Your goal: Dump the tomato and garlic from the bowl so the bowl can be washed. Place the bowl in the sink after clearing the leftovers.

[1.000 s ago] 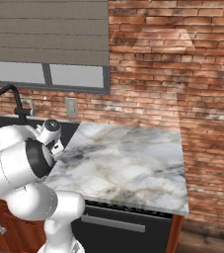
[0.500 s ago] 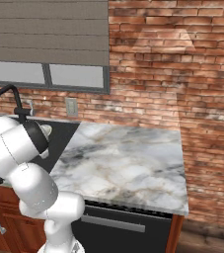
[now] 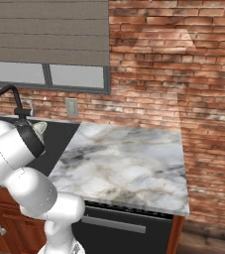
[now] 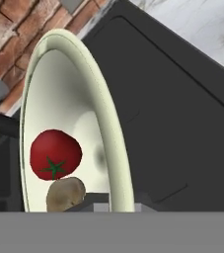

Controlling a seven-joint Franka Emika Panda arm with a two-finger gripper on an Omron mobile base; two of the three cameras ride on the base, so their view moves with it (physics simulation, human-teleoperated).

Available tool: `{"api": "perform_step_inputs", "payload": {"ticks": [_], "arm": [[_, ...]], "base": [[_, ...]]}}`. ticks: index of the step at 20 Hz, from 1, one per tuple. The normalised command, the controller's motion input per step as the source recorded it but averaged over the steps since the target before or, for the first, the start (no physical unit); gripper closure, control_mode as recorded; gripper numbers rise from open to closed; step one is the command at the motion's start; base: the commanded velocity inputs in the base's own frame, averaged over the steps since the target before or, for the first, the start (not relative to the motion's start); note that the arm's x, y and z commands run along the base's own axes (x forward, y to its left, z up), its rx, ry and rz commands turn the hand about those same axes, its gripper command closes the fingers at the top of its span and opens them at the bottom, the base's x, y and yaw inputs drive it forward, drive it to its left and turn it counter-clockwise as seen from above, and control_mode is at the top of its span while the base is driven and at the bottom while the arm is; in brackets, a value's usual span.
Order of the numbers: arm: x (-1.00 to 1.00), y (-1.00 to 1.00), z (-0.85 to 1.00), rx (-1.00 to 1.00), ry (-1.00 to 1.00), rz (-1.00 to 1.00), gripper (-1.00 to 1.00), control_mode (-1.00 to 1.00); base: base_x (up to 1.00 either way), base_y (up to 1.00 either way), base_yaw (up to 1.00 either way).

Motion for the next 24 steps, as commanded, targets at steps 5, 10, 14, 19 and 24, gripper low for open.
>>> {"api": "perform_step_inputs", "payload": {"ticks": [5,10,14,19,24], "arm": [[0.01,0.14,0.15,-0.06,0.00,0.00,1.00,-1.00],[0.00,0.07,0.14,-0.01,-0.04,0.00,1.00,-1.00],[0.00,0.23,0.66,-0.15,-0.07,0.00,1.00,-1.00],[0.00,0.02,0.09,-0.07,0.00,0.00,1.00,-1.00],[0.00,-0.09,-0.34,-0.16,0.02,0.00,1.00,-1.00]], "base": [[0.00,0.00,0.00],[0.00,0.00,0.00],[0.00,0.00,0.00],[0.00,0.00,0.00],[0.00,0.00,0.00]]}}
